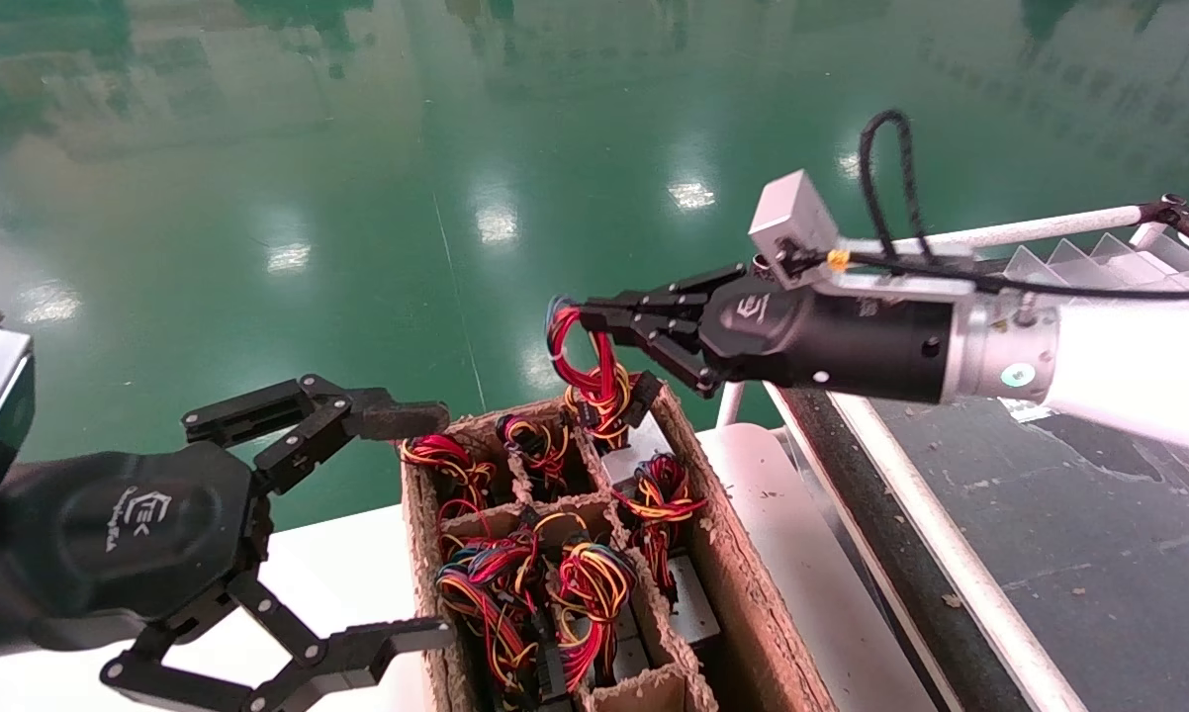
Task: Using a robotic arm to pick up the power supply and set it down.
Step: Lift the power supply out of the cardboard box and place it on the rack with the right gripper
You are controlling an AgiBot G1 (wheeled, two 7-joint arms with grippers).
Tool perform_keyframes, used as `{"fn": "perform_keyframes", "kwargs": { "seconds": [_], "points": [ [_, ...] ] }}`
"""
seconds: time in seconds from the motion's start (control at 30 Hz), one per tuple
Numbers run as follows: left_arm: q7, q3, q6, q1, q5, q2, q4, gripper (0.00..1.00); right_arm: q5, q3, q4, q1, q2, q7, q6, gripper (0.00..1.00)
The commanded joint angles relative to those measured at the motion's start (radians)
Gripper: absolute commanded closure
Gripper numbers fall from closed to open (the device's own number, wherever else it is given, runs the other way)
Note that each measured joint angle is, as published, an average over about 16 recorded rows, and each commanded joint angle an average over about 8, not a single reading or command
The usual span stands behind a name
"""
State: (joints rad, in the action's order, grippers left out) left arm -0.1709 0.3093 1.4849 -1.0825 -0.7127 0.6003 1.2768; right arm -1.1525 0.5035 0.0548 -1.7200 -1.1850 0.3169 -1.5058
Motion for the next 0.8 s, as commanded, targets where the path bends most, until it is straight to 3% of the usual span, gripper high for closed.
{"fn": "perform_keyframes", "kwargs": {
  "seconds": [0.03, 0.8],
  "points": [
    [0.000, 0.000, 0.000, 0.000, 0.000, 0.000, 0.000, 0.00, 0.003, -0.002, 0.002, -0.013, 0.009, 0.003, -0.031, 1.00],
    [0.000, 0.001, 0.000, 0.000, 0.001, 0.000, 0.000, 0.00, 0.042, -0.028, 0.001, -0.141, 0.069, 0.005, -0.057, 1.00]
  ]
}}
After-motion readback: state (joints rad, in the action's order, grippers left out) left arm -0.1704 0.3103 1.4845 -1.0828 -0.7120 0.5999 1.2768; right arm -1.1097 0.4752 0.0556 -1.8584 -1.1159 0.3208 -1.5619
